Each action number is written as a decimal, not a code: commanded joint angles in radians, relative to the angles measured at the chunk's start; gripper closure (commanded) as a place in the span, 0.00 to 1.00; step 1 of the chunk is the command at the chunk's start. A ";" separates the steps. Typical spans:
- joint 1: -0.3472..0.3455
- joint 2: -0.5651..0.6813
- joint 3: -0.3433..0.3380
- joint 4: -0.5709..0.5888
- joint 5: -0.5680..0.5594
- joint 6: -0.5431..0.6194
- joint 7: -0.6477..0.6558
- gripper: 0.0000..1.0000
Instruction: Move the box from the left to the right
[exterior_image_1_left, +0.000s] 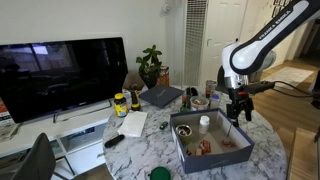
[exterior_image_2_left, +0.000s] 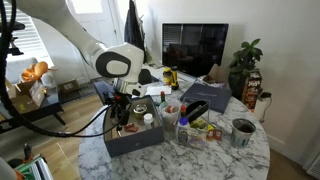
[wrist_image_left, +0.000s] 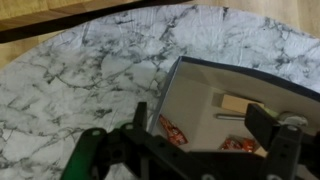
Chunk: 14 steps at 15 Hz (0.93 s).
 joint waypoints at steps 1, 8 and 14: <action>-0.003 0.001 0.001 0.003 0.000 -0.002 0.000 0.00; -0.058 0.025 -0.043 -0.083 0.192 0.228 -0.110 0.00; -0.067 0.033 -0.046 -0.075 0.203 0.204 -0.149 0.00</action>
